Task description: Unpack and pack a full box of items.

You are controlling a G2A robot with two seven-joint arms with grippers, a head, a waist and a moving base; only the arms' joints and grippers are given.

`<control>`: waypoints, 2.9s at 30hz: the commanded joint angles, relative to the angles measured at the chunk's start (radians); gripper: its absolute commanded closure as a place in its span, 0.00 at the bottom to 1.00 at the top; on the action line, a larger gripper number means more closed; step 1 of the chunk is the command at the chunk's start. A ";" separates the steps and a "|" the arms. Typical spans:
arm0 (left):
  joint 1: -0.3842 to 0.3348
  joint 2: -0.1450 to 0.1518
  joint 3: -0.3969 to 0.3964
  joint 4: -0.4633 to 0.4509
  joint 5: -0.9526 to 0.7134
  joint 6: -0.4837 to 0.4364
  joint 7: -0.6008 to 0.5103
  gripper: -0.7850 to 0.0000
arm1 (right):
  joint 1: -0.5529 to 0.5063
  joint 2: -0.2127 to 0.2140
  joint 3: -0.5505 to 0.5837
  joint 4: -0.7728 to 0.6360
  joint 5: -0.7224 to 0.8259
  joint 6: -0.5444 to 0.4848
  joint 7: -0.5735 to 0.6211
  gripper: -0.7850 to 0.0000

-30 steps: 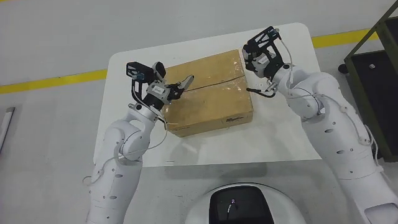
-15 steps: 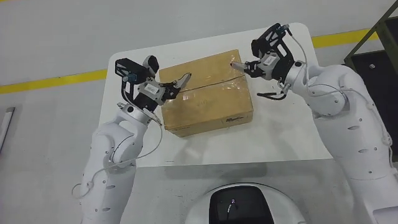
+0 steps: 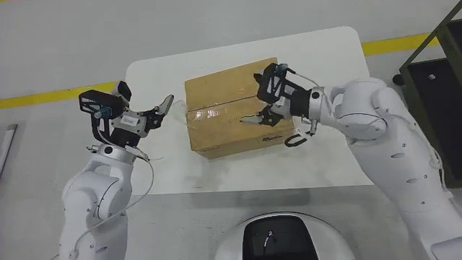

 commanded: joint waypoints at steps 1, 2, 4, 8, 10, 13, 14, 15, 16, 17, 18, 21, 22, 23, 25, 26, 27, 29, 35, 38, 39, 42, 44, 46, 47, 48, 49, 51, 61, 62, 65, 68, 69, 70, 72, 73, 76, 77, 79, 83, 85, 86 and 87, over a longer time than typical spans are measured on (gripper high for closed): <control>0.029 0.002 -0.029 0.001 0.014 0.010 -0.007 0.00 | 0.009 0.002 -0.022 0.002 0.014 -0.038 0.033 0.00; 0.042 0.003 -0.041 0.000 0.030 0.013 -0.009 0.00 | 0.014 0.004 -0.029 0.004 0.014 -0.048 0.046 0.00; 0.070 0.005 -0.059 0.003 0.050 0.021 -0.010 0.00 | 0.015 0.005 -0.030 0.005 0.012 -0.051 0.050 0.00; 0.119 0.006 -0.084 0.000 0.081 0.051 -0.018 0.00 | 0.015 0.005 -0.030 0.005 0.012 -0.051 0.050 0.00; 0.138 0.006 -0.089 -0.005 0.098 0.068 -0.020 0.00 | 0.015 0.005 -0.030 0.005 0.012 -0.051 0.050 0.00; 0.161 0.006 -0.092 -0.010 0.120 0.082 -0.031 0.00 | 0.010 0.005 -0.033 0.001 0.009 -0.050 0.044 0.00; 0.164 0.006 -0.092 -0.013 0.119 0.083 -0.036 0.00 | 0.005 0.007 -0.038 -0.008 -0.003 -0.054 0.039 0.00; 0.167 0.006 -0.091 -0.014 0.125 0.079 -0.040 0.00 | 0.003 0.007 -0.047 -0.014 -0.007 -0.058 0.034 0.00; 0.167 0.006 -0.091 -0.014 0.125 0.079 -0.040 0.00 | 0.002 0.007 -0.063 -0.020 -0.009 -0.068 0.034 0.00; 0.167 0.006 -0.091 -0.014 0.125 0.079 -0.040 0.00 | 0.005 0.006 -0.084 -0.023 -0.012 -0.082 0.040 0.00; 0.167 0.006 -0.091 -0.014 0.125 0.079 -0.040 0.00 | 0.011 0.005 -0.109 -0.026 -0.018 -0.094 0.047 0.00; 0.167 0.006 -0.091 -0.014 0.125 0.079 -0.040 0.00 | 0.028 -0.002 -0.171 -0.011 -0.025 -0.092 0.038 0.00; 0.167 0.006 -0.091 -0.014 0.125 0.079 -0.040 0.00 | 0.038 -0.005 -0.192 -0.005 -0.038 -0.093 0.039 0.13; 0.167 0.006 -0.091 -0.014 0.125 0.079 -0.040 0.00 | 0.046 -0.008 -0.210 0.008 -0.044 -0.085 0.032 0.40; 0.167 0.006 -0.091 -0.014 0.125 0.079 -0.040 0.00 | 0.065 -0.014 -0.244 0.036 -0.074 -0.066 0.029 0.55; 0.167 0.006 -0.091 -0.014 0.125 0.079 -0.040 0.00 | 0.076 -0.017 -0.261 0.048 -0.089 -0.060 0.027 0.64; 0.167 0.006 -0.091 -0.014 0.125 0.079 -0.040 0.00 | 0.082 -0.020 -0.272 0.062 -0.089 -0.050 0.010 0.66; 0.167 0.006 -0.091 -0.014 0.125 0.079 -0.040 0.00 | 0.101 -0.026 -0.295 0.092 -0.111 -0.031 0.007 0.85; 0.167 0.006 -0.091 -0.014 0.125 0.079 -0.040 0.00 | 0.147 -0.041 -0.345 0.158 -0.119 0.015 0.002 1.00; 0.167 0.006 -0.091 -0.014 0.125 0.079 -0.040 0.00 | 0.166 -0.047 -0.361 0.179 -0.109 0.033 0.010 1.00; 0.167 0.006 -0.091 -0.014 0.125 0.079 -0.040 0.00 | 0.173 -0.049 -0.365 0.185 -0.103 0.038 0.011 1.00; 0.167 0.006 -0.091 -0.014 0.125 0.079 -0.040 0.00 | 0.185 -0.055 -0.361 0.196 -0.037 0.066 0.000 1.00; 0.167 0.006 -0.091 -0.014 0.125 0.079 -0.040 0.00 | 0.195 -0.057 -0.346 0.201 0.026 0.091 -0.004 1.00; 0.167 0.006 -0.091 -0.014 0.125 0.079 -0.040 0.00 | 0.196 -0.060 -0.326 0.210 0.123 0.119 -0.023 1.00; 0.167 0.006 -0.091 -0.014 0.125 0.079 -0.040 0.00 | 0.198 -0.061 -0.317 0.216 0.169 0.130 -0.027 1.00; 0.167 0.006 -0.091 -0.014 0.125 0.079 -0.040 0.00 | 0.203 -0.062 -0.309 0.220 0.198 0.141 -0.026 1.00; 0.167 0.006 -0.091 -0.014 0.125 0.079 -0.040 0.00 | 0.201 -0.063 -0.301 0.225 0.242 0.153 -0.039 1.00; 0.167 0.006 -0.091 -0.014 0.125 0.079 -0.040 0.00 | 0.189 -0.069 -0.279 0.246 0.387 0.180 -0.091 1.00; 0.167 0.006 -0.091 -0.014 0.125 0.079 -0.040 0.00 | 0.217 -0.095 -0.265 0.314 0.708 0.231 -0.169 1.00; 0.167 0.006 -0.091 -0.014 0.125 0.079 -0.040 0.00 | 0.217 -0.095 -0.265 0.314 0.708 0.231 -0.169 1.00; 0.167 0.006 -0.091 -0.014 0.125 0.079 -0.040 0.00 | 0.217 -0.095 -0.265 0.314 0.708 0.231 -0.169 1.00; 0.167 0.006 -0.091 -0.014 0.125 0.079 -0.040 0.00 | 0.217 -0.095 -0.265 0.314 0.708 0.231 -0.169 1.00; 0.167 0.006 -0.091 -0.014 0.125 0.079 -0.040 0.00 | 0.217 -0.095 -0.265 0.314 0.708 0.231 -0.169 1.00; 0.167 0.006 -0.091 -0.014 0.125 0.079 -0.040 0.00 | 0.205 -0.095 -0.260 0.307 0.724 0.238 -0.184 1.00; 0.167 0.006 -0.091 -0.014 0.125 0.079 -0.040 0.00 | 0.184 -0.094 -0.232 0.302 0.782 0.283 -0.222 1.00; 0.167 0.006 -0.091 -0.014 0.125 0.079 -0.040 0.00 | 0.169 -0.095 -0.218 0.298 0.823 0.304 -0.247 1.00; 0.173 0.006 -0.084 -0.014 0.128 0.079 -0.022 0.00 | 0.127 -0.101 -0.190 0.288 0.962 0.378 -0.316 1.00; 0.173 0.005 -0.082 -0.013 0.130 0.078 -0.018 0.00 | 0.117 -0.103 -0.187 0.283 1.005 0.407 -0.324 1.00; 0.172 0.005 -0.077 -0.011 0.133 0.078 -0.014 0.00 | 0.097 -0.109 -0.177 0.279 1.088 0.426 -0.359 1.00; 0.165 0.005 -0.068 -0.003 0.144 0.079 -0.013 0.00 | 0.093 -0.116 -0.182 0.292 1.175 0.495 -0.343 1.00; 0.162 0.005 -0.065 0.000 0.144 0.079 -0.012 0.00 | 0.093 -0.116 -0.182 0.292 1.175 0.495 -0.343 1.00; 0.161 0.005 -0.064 0.001 0.142 0.077 -0.013 0.00 | 0.093 -0.116 -0.182 0.292 1.175 0.495 -0.343 1.00; 0.161 0.005 -0.064 0.003 0.136 0.074 -0.016 0.00 | 0.093 -0.116 -0.182 0.292 1.175 0.495 -0.343 1.00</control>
